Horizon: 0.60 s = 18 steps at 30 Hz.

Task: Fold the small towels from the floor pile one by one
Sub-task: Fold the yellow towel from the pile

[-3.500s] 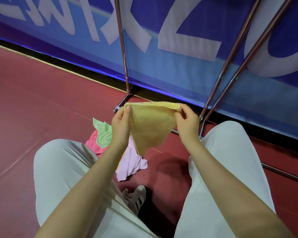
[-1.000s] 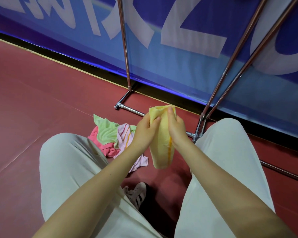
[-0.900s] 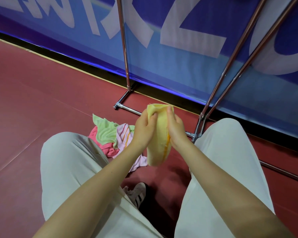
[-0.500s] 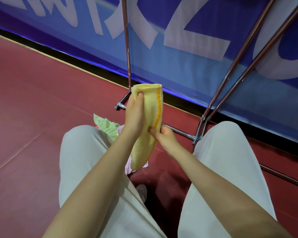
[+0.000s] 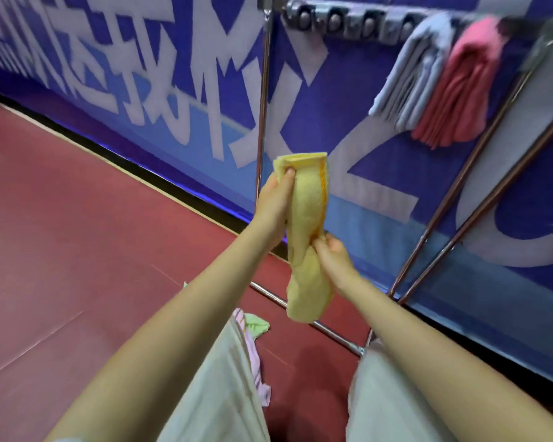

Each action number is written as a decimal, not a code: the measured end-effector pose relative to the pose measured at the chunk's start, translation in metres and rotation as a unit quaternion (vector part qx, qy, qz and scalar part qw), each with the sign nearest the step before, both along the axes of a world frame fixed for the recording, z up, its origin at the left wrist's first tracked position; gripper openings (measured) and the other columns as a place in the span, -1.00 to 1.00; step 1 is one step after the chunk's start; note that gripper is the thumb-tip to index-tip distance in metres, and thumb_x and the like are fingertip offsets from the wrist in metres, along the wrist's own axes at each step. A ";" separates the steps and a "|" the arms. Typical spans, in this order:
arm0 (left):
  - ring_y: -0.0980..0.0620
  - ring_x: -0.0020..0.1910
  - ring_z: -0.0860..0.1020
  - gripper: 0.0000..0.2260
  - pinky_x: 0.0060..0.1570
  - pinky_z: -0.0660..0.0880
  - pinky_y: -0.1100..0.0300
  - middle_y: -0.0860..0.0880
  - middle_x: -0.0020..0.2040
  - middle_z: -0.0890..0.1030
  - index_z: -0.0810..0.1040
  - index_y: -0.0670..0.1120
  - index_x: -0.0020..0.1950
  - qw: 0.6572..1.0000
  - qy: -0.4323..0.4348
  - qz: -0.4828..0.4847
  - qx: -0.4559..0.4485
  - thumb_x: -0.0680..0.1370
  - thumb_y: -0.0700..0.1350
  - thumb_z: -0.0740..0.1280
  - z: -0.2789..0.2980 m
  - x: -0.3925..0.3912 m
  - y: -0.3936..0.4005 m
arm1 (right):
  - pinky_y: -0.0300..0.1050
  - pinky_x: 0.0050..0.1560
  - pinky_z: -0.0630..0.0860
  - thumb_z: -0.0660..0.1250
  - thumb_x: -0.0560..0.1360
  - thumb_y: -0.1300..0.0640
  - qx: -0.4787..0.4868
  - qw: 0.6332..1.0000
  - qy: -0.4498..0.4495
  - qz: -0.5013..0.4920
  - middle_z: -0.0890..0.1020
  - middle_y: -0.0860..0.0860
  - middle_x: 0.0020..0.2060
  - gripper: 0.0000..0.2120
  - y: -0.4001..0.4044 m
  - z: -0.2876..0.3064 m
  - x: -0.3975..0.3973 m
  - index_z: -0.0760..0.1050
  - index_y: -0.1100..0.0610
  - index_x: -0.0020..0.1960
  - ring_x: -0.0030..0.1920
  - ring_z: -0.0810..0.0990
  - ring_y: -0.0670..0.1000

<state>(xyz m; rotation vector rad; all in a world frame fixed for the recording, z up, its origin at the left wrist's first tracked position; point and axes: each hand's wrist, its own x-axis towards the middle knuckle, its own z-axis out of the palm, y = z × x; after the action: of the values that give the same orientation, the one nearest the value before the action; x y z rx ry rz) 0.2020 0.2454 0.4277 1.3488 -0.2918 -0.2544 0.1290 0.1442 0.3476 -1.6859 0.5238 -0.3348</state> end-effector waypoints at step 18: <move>-0.08 0.27 0.48 -0.64 0.29 0.44 -0.13 -0.04 0.31 0.48 0.34 0.07 0.43 0.983 -0.105 0.071 -0.136 0.63 -0.13 0.16 0.239 0.078 -0.068 | -0.27 -0.48 0.27 0.31 0.52 0.17 -0.279 0.943 0.025 0.182 0.58 -0.01 -0.30 -0.95 -0.096 0.279 0.088 0.52 0.08 -0.02 -0.39 0.53 -0.07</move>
<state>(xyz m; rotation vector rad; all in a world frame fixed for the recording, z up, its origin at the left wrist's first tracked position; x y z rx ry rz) 0.2801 0.1771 0.6667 1.1189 -0.3898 0.0473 0.2171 0.0477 0.6269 -2.3008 0.1431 -0.1756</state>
